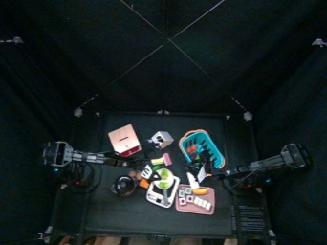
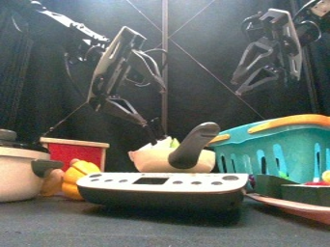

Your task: Grab starfruit top

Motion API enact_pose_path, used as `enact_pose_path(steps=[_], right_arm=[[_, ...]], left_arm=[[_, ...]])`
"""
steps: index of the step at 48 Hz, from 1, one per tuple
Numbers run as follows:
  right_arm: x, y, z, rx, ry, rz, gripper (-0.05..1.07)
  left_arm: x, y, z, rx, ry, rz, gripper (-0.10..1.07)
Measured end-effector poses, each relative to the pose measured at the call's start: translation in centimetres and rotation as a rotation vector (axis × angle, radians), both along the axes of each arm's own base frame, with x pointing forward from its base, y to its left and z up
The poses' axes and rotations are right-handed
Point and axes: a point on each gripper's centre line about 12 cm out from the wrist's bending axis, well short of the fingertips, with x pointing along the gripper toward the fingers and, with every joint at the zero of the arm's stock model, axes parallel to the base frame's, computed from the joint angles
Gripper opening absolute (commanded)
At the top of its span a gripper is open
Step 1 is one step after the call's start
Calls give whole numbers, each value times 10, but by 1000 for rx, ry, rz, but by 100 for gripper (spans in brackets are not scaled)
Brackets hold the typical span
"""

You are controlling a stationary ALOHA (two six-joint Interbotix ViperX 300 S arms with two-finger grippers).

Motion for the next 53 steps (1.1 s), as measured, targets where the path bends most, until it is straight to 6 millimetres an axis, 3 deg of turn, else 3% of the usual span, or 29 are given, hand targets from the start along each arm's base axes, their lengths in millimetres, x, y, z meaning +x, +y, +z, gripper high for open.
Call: enact_pose_path(steps=[18, 34, 43, 53], right_arm=[[-14, -3, -9, -1, 8, -2, 75], [-14, -3, -9, 1, 10, 0, 75], [-15, -3, -9, 1, 8, 0, 75], [-20, 0, -12, 3, 7, 15, 75]], left_arm=[[15, 15, 0, -32, 108, -45, 88], [12, 43, 11, 125, 357, 70, 88], [22, 34, 8, 218, 373, 147, 89], [36, 11, -6, 155, 333, 137, 95]])
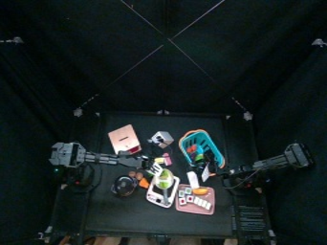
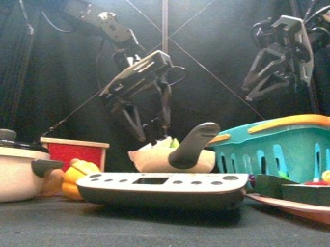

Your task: Grab starfruit top

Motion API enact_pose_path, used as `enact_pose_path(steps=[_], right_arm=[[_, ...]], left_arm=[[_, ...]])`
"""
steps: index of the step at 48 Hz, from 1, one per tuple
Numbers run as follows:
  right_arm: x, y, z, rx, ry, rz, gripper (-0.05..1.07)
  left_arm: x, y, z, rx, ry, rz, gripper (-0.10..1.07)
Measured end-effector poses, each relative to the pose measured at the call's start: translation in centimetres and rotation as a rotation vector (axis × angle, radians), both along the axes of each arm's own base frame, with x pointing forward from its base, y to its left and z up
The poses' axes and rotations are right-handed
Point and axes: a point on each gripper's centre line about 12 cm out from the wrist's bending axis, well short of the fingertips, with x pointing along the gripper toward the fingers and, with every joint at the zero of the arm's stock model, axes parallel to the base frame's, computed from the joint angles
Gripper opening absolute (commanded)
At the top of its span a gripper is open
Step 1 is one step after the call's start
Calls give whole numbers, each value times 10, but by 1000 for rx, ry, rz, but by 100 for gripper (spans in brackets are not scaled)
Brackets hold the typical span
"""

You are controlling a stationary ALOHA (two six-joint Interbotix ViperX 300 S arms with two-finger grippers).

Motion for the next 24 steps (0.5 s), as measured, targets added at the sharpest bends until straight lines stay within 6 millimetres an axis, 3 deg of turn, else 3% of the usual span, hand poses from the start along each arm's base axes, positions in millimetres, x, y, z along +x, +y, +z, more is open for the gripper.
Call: enact_pose_path(steps=[11, 24], right_arm=[[-3, 0, -5, -5, 12, 4, 75], [-6, 0, -11, -11, 29, 7, 75]], left_arm=[[14, -6, 2, -109, -111, 54, 102], [25, -12, -18, -196, 11, 104, 102]])
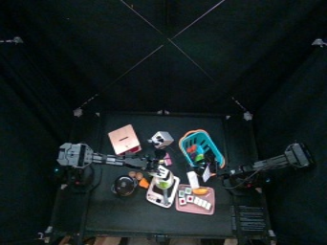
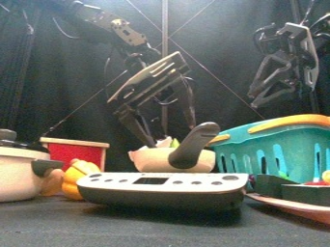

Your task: Grab starfruit top

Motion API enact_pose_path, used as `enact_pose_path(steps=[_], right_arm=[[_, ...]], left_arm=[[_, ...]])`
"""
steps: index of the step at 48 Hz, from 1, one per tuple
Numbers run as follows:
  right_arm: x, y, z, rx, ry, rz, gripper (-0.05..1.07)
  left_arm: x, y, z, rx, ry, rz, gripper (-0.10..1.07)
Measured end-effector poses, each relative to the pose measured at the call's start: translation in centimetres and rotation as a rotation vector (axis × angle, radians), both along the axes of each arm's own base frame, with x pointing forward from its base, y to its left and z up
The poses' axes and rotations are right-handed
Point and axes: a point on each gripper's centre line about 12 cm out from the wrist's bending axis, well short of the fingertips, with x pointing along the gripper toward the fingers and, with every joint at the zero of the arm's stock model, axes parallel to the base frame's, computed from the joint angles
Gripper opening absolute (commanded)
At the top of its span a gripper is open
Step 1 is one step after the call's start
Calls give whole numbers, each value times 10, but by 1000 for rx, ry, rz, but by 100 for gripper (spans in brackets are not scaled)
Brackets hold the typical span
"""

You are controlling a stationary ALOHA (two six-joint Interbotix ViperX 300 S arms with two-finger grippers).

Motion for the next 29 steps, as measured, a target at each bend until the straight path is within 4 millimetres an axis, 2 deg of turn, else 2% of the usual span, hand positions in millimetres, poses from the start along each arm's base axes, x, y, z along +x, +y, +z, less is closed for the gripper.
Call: enact_pose_path(steps=[14, 21, 29], right_arm=[[0, 3, -1, 0, 1, 14, 75], [0, 3, -1, 1, 1, 11, 75], [0, 4, 0, -1, 1, 17, 75]], left_arm=[[11, 4, -4, 4, 72, 1, 102], [12, 5, -15, 2, 99, 12, 102], [12, 7, -17, -8, 106, 37, 102]])
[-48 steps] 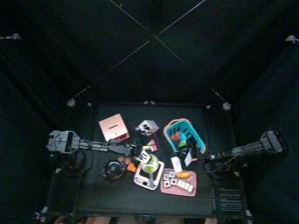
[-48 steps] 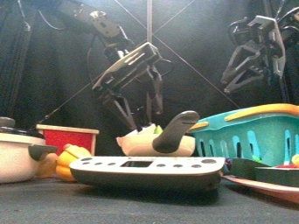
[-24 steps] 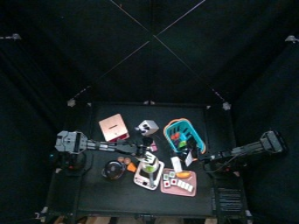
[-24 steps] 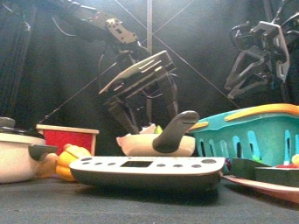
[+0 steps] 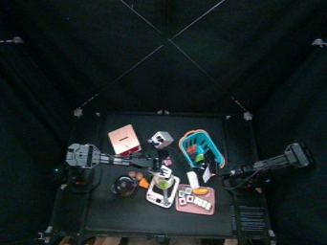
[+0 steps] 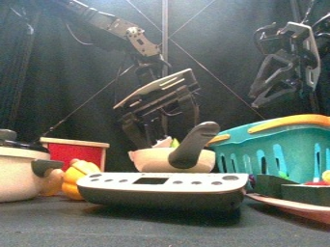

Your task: Grab starfruit top

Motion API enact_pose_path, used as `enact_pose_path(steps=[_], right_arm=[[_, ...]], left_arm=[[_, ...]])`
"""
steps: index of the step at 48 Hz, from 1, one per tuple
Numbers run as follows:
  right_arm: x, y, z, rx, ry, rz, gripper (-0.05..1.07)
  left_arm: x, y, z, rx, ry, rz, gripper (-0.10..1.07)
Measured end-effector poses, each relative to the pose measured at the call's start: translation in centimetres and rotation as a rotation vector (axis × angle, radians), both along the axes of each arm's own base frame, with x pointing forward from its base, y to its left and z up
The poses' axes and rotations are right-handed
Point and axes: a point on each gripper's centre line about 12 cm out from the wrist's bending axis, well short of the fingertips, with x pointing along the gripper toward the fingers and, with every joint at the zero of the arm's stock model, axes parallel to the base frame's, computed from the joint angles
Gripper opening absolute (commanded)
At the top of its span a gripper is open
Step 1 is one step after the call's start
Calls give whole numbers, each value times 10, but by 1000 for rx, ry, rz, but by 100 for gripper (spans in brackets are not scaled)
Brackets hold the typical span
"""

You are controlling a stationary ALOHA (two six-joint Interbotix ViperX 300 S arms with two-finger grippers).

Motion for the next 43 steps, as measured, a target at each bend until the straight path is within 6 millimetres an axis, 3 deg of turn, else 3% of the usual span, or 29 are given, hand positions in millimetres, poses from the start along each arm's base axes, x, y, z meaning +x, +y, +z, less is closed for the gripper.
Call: enact_pose_path(steps=[26, 43], right_arm=[[-1, 0, -3, -3, 10, 2, 75], [-1, 0, -4, -2, 13, 1, 75]], left_arm=[[1, 6, -10, -18, 22, 55, 101], [0, 5, -17, -20, 43, 54, 92]])
